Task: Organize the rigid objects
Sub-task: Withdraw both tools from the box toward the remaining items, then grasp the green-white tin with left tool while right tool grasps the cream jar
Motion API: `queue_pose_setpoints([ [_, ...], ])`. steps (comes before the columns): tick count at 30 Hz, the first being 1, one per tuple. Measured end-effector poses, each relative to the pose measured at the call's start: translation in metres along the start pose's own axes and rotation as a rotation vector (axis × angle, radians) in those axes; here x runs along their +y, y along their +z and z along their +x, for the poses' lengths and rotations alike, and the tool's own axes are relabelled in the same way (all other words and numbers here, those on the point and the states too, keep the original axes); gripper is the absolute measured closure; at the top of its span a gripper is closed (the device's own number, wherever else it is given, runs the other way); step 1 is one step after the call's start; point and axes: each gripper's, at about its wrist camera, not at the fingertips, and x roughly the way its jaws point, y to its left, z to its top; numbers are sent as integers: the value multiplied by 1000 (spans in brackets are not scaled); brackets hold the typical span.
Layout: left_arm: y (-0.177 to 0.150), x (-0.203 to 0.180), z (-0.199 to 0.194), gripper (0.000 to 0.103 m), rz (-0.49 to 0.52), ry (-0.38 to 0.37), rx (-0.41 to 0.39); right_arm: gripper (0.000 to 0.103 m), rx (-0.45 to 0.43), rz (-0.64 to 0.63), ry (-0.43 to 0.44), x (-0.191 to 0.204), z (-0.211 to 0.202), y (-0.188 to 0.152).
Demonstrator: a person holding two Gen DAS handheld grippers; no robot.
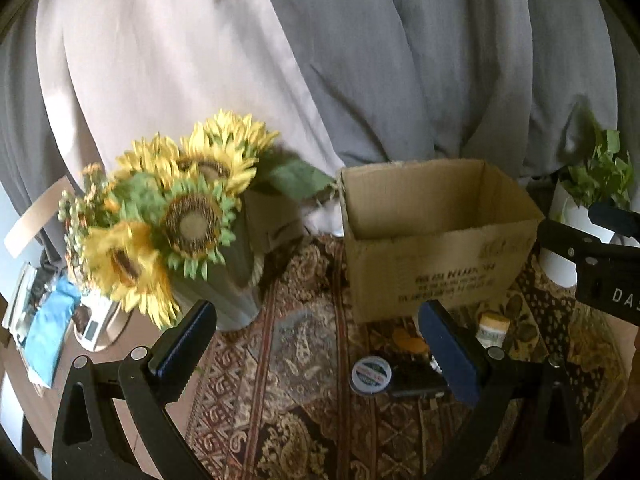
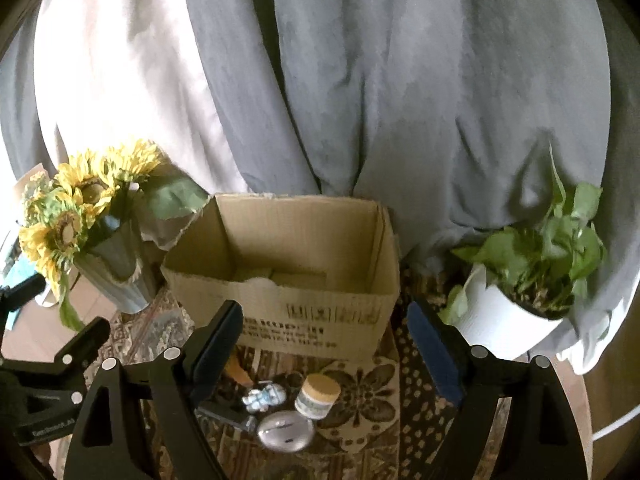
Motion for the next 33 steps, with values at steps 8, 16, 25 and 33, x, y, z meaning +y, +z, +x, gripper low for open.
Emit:
queue_pose_setpoints([
  [8,-20,-2,7,0,5,-3,43,17,39,14,3,0,7,-20],
  [16,-35,-7,28,0,1,-35,124,17,88,28,-3,-3,20,-36],
  [25,-49,-12,58,0,-3,-71,222,17,169,67,1,-9,46,-53],
  [33,-65,-12,83,0,-15,-122,278,17,249,86,2,-11,73,-66],
])
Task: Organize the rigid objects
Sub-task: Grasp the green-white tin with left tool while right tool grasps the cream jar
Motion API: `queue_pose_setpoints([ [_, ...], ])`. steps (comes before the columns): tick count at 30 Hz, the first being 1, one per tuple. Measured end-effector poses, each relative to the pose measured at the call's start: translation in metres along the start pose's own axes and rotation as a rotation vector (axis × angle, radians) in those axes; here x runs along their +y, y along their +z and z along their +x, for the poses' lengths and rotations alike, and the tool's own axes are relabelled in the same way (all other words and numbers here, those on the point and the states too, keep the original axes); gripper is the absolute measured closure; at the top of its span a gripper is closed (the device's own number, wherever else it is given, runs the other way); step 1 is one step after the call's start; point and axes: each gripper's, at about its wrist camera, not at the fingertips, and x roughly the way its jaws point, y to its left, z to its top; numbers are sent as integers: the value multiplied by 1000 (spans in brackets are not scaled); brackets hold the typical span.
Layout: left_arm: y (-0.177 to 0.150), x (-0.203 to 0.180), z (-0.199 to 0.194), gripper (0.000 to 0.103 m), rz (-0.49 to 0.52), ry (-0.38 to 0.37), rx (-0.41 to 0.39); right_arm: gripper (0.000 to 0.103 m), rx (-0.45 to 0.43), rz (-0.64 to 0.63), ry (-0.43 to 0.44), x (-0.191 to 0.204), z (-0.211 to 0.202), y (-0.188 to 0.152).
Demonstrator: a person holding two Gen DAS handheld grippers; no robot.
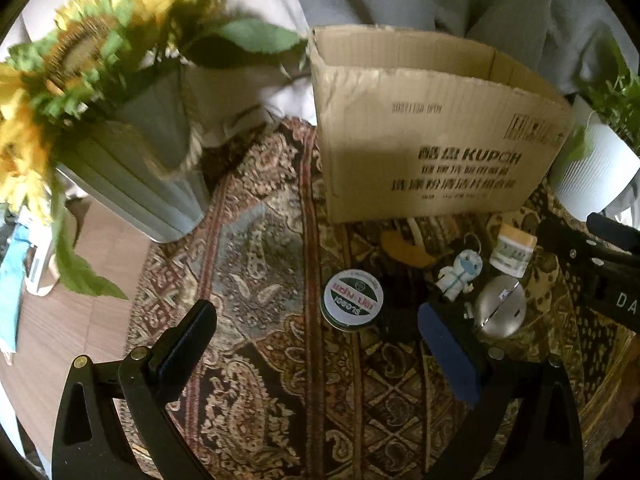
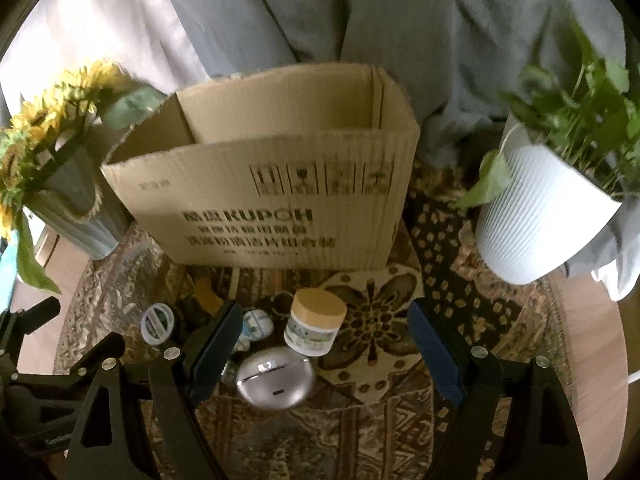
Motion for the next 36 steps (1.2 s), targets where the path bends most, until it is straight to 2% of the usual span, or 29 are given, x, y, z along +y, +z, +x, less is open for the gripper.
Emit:
queue_pose_setpoints([
  [11,11,-1,38,1,-13,-44,113,17,94,67,8,-5,34,-3],
  [23,15,-2,64,2,-11,-13,171,18,139,118,36,-10,59,-3],
  [25,16,-2,68,7,-11,-14,176,18,139,124,37,-11,61,-2],
  [31,17,-2,75,9,-20,-27,181,20,146,139,44,-18,68,-3],
  [33,17,-3,77,17,-21,-33,179,21,153,149,47,-16,74,-3],
  [36,17,-4,81,29,-23,-54,187,29,165,172,72,-20,78,-6],
])
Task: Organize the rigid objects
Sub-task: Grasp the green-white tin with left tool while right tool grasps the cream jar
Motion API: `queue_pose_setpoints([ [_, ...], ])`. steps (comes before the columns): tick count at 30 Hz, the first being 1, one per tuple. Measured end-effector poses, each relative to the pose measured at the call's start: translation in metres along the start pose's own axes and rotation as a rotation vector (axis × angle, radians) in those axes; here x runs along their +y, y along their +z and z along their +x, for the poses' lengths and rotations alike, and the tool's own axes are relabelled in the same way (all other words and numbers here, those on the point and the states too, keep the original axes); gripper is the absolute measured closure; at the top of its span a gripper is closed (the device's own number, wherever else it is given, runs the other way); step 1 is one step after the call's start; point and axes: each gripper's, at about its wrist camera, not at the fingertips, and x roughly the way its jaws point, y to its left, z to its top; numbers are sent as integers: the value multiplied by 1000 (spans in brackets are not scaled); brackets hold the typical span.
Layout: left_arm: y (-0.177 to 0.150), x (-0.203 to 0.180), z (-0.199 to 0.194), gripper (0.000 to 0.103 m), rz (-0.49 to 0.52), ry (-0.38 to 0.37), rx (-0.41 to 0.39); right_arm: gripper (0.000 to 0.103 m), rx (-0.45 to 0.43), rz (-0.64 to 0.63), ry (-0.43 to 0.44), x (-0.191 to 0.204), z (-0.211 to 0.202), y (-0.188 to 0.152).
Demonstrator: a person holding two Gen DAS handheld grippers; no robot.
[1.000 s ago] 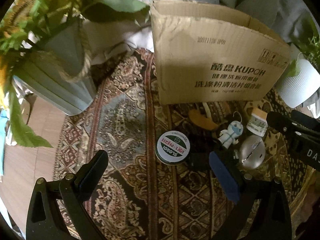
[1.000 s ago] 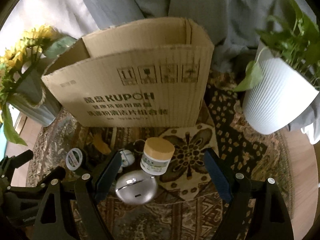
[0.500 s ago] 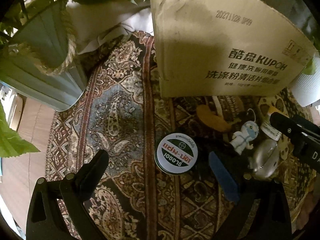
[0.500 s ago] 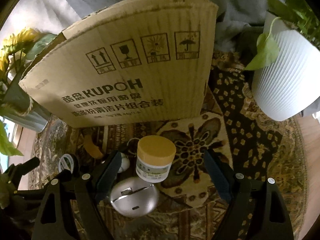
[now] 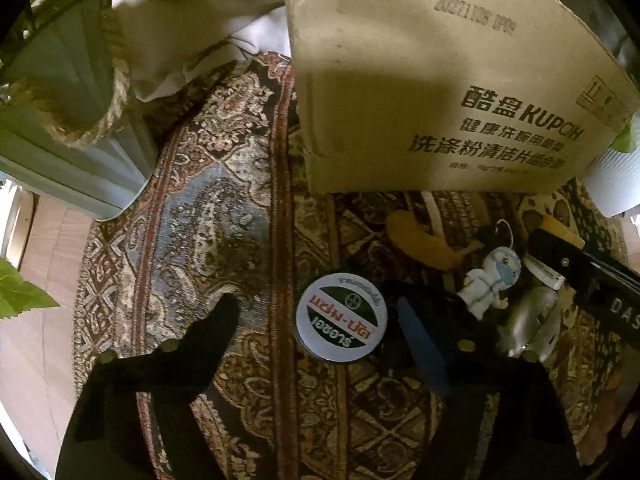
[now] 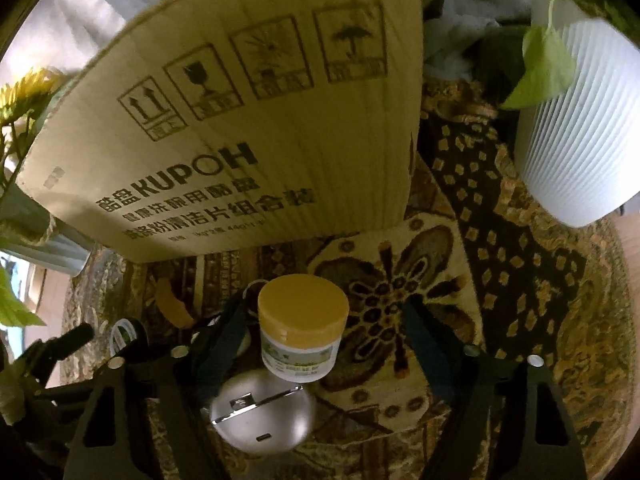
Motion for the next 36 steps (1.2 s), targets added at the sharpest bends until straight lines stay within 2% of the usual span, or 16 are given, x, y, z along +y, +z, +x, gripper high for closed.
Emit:
queue_pose_setpoints([
  [4,0,-1,1,36,-1,-1,-16,41,17,12,32,-3,6,-1],
  [6,-1,-1,1,45,-5,-16,-18,48,15,14,50,-1,8,-4],
  [8,-1,0,2,51,-11,-35,-18,60,16,7,67,1,8,-5],
  [9,-2,0,2,53,-12,-47,-21,61,15,2,70,4,9,-6],
  [18,-17,-2,-16,54,-16,-50,-73,61,-28,-39,60,19,-5,-10],
  [36,-23,-7,-85,54,-1,-70,-259,61,-153,-118,100,28,-77,-11],
])
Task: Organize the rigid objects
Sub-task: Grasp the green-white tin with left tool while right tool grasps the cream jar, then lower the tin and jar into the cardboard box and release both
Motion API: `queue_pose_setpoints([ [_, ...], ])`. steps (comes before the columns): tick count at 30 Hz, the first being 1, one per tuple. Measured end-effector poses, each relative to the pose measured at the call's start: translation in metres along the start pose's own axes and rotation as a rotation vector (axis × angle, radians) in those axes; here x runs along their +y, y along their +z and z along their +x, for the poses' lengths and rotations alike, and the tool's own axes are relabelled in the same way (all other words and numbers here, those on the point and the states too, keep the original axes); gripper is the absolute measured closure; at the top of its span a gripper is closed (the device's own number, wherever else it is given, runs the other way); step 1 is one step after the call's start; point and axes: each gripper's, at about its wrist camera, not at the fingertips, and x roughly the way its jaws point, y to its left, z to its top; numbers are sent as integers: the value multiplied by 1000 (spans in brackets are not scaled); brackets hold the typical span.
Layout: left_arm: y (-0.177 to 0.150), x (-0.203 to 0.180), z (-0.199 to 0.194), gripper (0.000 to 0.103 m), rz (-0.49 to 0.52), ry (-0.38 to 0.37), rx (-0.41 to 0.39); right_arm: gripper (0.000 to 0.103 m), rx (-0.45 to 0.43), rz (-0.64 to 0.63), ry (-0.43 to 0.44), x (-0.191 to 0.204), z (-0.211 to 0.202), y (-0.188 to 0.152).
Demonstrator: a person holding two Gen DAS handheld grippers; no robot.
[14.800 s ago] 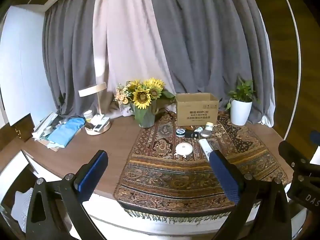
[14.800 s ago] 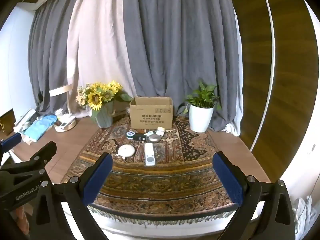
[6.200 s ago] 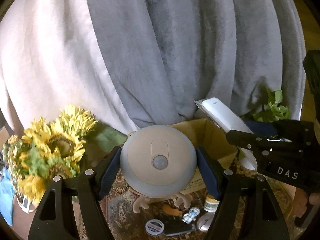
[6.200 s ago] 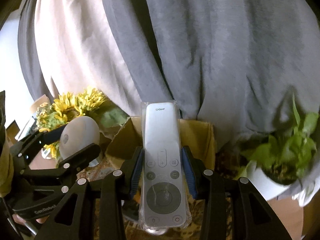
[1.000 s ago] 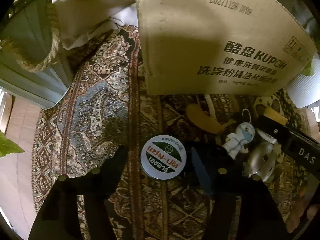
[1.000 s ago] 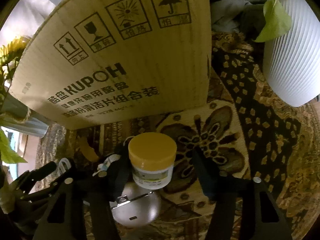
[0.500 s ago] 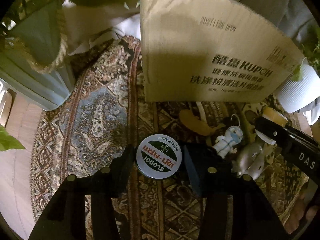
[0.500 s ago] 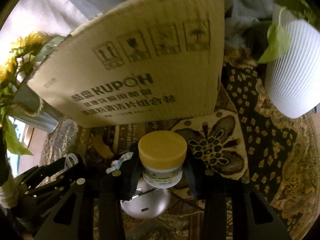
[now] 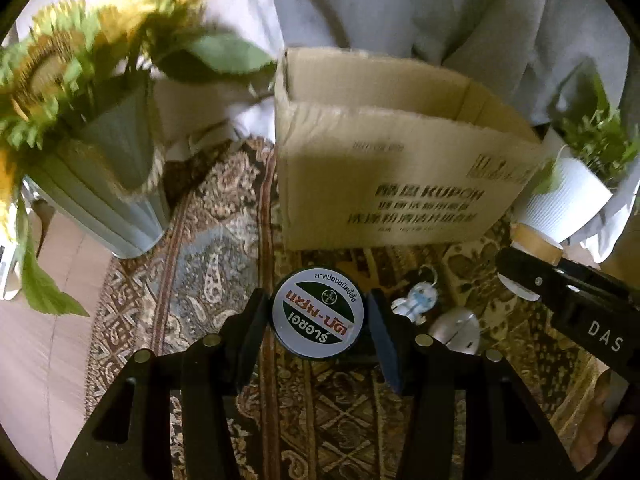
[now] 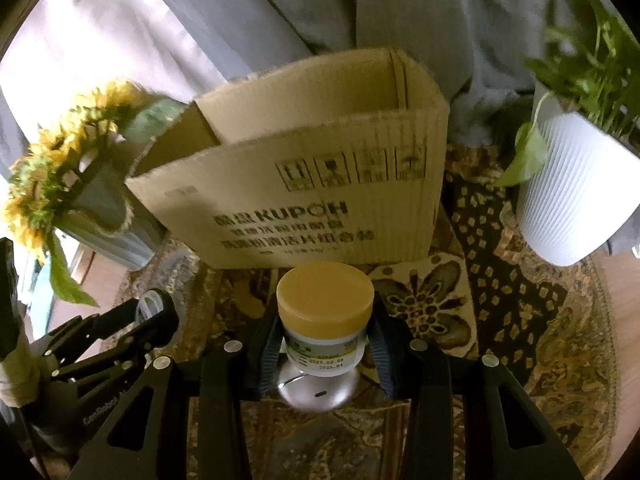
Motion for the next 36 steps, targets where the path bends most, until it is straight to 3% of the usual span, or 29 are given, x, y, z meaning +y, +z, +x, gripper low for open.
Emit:
queue_pose_setpoints([
  [22,47,-14,-89,53,66,-12,-252,61,-229,-74,25,21,-88,30],
  [36,88,-21,-102,53,95,-17,-334,61,-337,-106,31,24,-110,66],
])
